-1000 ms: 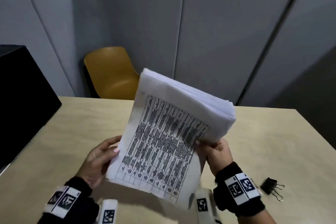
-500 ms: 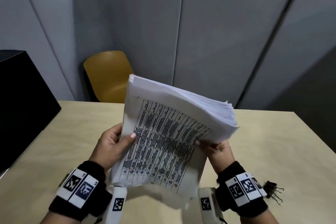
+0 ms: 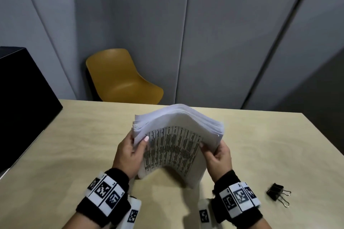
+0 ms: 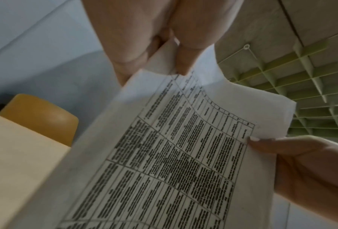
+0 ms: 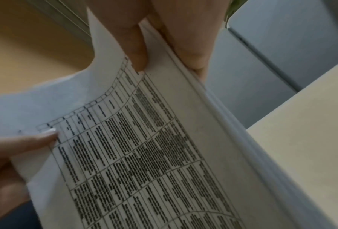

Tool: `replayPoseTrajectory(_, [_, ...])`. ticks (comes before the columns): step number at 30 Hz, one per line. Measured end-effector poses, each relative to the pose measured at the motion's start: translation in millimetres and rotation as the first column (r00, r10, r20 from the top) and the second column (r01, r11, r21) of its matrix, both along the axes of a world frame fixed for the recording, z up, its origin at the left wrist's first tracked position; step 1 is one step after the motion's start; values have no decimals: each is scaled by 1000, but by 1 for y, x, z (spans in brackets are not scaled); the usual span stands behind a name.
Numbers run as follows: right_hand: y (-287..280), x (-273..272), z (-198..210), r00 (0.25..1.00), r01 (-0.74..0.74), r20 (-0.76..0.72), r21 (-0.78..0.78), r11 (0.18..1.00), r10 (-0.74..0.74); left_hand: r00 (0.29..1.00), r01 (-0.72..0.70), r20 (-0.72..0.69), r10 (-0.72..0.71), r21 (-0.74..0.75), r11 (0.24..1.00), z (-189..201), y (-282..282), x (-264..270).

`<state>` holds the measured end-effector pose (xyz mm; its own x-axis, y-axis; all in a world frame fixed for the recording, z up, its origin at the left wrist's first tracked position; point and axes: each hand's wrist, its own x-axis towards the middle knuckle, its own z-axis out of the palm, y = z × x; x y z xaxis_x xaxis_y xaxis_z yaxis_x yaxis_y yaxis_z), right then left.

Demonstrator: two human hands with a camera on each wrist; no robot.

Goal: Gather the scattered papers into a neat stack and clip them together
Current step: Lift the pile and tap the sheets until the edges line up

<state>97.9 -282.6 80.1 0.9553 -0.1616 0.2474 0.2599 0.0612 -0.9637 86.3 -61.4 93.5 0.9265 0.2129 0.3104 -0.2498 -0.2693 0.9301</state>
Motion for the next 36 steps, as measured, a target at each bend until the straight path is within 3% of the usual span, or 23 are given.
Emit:
replayPoseTrajectory(2, [3,-1,7,999,10,39,16,1000,-11,998,-38,57,35,50,998,4,-2,3])
replayPoseTrajectory(8, [2,-8,18,985,74,162,-82,994,-60,975,-96,202,92,6,995,18,-2,-7])
replayPoseTrajectory(11, [0,-8,30,926,232,357,-286,930,-121,925,-181,366,103,187,965,27,2,-8])
replayPoseTrajectory(14, [-1,-5,37,895,296,441,-467,833,-70,918,-194,394,35,373,907,36,3,-5])
replayPoseTrajectory(19, [-3,-6,41,914,237,405,-469,851,-32,939,-131,344,-20,412,902,41,6,-6])
replayPoseTrajectory(24, [-23,-1,55,923,182,380,-308,934,-55,936,-163,348,43,324,932,49,22,-1])
replayPoseTrajectory(30, [-27,-3,56,931,217,332,-168,962,-152,955,-90,292,48,132,987,48,29,-1])
replayPoseTrajectory(33, [-33,7,49,990,-57,124,-29,998,60,984,133,129,-120,-97,986,42,31,1])
replayPoseTrajectory(35, [-29,14,43,968,-247,-67,-52,968,243,955,256,-111,-273,-152,955,30,29,4])
replayPoseTrajectory(36, [-27,17,38,959,-267,-117,-63,962,259,929,268,-227,-293,-135,954,23,25,4])
